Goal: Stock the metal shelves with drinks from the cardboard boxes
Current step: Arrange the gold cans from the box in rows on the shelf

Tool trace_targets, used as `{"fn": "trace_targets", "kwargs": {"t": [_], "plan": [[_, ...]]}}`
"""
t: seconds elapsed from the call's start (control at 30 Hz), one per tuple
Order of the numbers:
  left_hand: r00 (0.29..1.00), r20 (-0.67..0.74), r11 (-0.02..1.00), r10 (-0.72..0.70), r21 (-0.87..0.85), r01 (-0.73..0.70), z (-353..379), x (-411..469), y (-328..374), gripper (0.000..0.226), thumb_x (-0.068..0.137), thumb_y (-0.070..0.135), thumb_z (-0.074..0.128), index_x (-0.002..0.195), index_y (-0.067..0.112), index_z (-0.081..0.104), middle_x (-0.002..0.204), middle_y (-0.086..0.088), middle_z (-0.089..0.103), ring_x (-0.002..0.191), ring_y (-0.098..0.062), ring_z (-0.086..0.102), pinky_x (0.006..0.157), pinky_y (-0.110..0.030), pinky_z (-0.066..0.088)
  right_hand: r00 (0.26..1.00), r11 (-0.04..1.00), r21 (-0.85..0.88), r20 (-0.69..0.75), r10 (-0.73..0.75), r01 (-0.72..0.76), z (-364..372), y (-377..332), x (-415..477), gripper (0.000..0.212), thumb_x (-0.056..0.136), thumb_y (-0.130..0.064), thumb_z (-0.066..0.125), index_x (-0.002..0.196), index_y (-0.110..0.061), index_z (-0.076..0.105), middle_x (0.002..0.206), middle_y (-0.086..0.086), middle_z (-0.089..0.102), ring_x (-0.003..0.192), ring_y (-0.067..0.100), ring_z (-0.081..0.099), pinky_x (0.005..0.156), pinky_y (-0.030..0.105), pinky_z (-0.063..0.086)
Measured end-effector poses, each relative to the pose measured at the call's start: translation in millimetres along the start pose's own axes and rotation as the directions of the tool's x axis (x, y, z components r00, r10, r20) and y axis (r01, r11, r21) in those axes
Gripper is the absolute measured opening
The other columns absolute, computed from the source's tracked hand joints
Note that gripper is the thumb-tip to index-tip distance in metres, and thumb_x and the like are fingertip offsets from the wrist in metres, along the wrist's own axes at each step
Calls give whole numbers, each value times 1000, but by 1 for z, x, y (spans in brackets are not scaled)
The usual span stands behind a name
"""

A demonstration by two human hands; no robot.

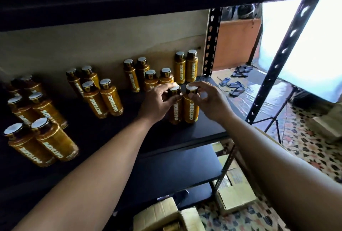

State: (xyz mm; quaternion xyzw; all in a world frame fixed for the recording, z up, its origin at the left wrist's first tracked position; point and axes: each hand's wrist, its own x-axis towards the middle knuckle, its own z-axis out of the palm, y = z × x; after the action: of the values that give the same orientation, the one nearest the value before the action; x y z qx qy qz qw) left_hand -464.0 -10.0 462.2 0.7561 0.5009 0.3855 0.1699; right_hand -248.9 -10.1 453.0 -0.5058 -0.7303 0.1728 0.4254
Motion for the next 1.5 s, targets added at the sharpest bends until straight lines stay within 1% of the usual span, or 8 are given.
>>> {"fn": "trace_targets", "kwargs": {"t": [0.1,0.2,0.37,0.53,0.8,1.07,1.33,1.5], "plan": [[1000,4,1000,19,-2,-19,22,19,15,50,93,40,70,137,17,62,138,-5,62,122,-15,57,95,-21,42,999,999,7,10,49,-50,-17,19,7,26,95,-35,66,121,-37,66,118,-3,68,110,18,63,93,45,52],[1000,12,1000,27,4,-28,40,36,25,48,94,37,70,136,13,62,136,-7,63,122,-18,57,94,-17,38,997,997,-29,6,76,-76,-32,38,18,26,98,-25,66,125,-28,67,116,-1,69,111,20,63,87,33,46],[1000,6,1000,3,22,-3,63,65,25,48,94,40,69,136,18,62,136,-6,63,121,-22,60,97,-31,49,997,995,-68,-27,75,-77,-41,59,38,27,100,-28,63,127,-29,64,117,1,71,110,21,65,87,38,53],[1000,-8,999,-7,54,8,77,91,27,44,95,35,69,135,16,62,137,-9,62,119,-22,60,87,-22,41,993,996,-17,-79,82,-84,-38,75,57,27,101,-28,61,128,-30,62,124,-6,67,115,17,63,90,48,58],[1000,-10,999,-21,41,22,91,117,18,43,95,39,68,133,21,62,136,-3,63,119,-21,61,98,-36,52,975,989,-36,-173,137,-145,-29,89,70,32,103,-26,56,134,-32,60,124,-1,68,114,20,61,85,30,44],[1000,-8,999,-12,37,13,96,129,15,44,95,36,69,134,19,62,135,-5,63,119,-21,61,92,-25,44,964,984,-17,-200,173,-180,-25,96,78,32,104,-28,54,135,-35,59,126,0,68,113,21,62,84,31,45],[999,27,999,-22,-22,23,95,131,9,48,95,36,69,139,20,59,142,-6,59,122,-24,59,99,-34,49,962,986,3,-215,165,-168,-24,100,77,33,103,-32,55,135,-36,59,127,-3,67,109,20,63,87,37,51],[999,31,1000,-20,-18,21,94,131,11,46,96,35,68,138,20,58,143,-6,58,126,-24,57,98,-30,46,958,982,34,-214,190,-187,-24,98,77,30,103,-30,57,133,-34,59,121,-2,68,101,19,62,82,34,48]]}}
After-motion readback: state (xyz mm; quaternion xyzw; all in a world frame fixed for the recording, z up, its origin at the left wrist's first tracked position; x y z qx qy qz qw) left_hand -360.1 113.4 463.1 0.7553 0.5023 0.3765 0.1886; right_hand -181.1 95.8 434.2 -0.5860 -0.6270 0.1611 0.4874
